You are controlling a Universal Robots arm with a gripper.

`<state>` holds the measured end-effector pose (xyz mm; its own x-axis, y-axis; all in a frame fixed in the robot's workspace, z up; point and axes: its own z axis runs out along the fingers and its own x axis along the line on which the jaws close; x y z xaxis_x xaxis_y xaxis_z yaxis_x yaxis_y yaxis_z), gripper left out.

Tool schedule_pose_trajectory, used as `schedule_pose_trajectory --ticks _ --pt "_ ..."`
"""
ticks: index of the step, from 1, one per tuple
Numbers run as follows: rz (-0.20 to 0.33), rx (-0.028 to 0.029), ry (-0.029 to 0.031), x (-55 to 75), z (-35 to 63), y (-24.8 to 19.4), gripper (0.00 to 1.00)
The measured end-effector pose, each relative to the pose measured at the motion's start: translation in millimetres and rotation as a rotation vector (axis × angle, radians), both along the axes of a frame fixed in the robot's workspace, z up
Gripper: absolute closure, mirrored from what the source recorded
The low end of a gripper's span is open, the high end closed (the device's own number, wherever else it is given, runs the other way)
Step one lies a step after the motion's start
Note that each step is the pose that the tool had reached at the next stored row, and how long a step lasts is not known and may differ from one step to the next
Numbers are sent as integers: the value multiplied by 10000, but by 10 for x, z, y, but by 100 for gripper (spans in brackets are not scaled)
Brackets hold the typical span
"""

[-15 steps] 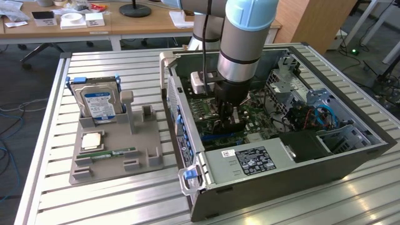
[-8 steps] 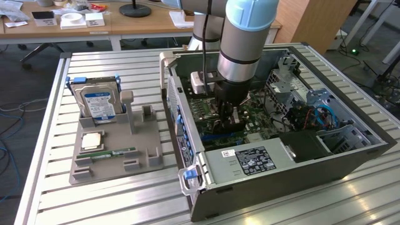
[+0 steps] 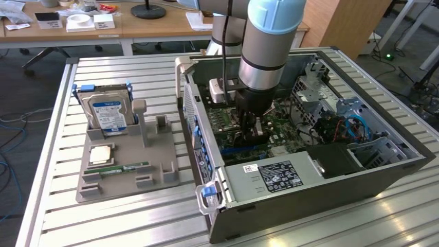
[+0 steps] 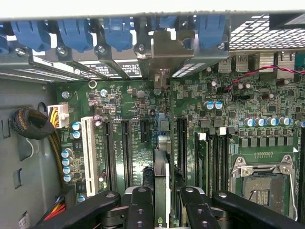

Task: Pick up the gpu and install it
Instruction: 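Insert the gpu into the slot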

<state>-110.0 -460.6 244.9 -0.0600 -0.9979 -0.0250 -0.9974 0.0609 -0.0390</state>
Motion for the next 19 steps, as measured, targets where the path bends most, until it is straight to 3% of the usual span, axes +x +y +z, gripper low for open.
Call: schedule_pose_trajectory --ticks 12,19 --pt "-2 6 -3 -1 10 1 74" --pt "-2 55 -8 -2 11 0 74"
